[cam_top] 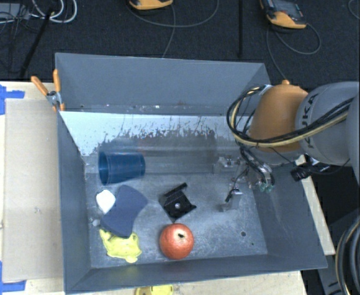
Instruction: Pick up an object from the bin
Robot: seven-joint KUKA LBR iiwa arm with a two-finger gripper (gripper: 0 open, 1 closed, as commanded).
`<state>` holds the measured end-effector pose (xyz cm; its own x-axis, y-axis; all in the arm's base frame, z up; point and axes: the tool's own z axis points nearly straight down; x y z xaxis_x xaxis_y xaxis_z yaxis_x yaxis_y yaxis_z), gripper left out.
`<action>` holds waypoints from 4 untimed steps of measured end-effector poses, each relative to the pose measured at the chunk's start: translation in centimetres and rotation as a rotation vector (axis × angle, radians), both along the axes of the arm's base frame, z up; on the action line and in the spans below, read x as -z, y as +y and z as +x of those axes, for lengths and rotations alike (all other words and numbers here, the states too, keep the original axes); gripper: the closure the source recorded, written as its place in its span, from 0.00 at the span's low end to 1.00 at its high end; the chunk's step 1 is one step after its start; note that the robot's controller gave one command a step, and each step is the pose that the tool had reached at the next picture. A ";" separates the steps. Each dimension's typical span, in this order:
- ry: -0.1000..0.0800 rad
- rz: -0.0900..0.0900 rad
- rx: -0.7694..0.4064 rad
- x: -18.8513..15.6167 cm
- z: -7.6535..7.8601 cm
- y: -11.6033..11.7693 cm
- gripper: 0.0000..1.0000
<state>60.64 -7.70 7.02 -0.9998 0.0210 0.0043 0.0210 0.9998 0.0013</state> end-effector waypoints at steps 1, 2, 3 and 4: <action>-0.004 -0.001 0.027 0.0 0.1 0.2 0.00; -0.003 -0.002 -0.032 0.0 -1.9 5.7 0.00; -0.007 0.001 -0.296 0.0 -1.1 8.5 0.00; -0.005 0.001 -0.393 0.0 -1.1 8.5 0.00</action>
Offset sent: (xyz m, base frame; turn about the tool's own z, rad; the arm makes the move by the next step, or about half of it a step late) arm -0.0269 0.0796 -0.0002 -0.0580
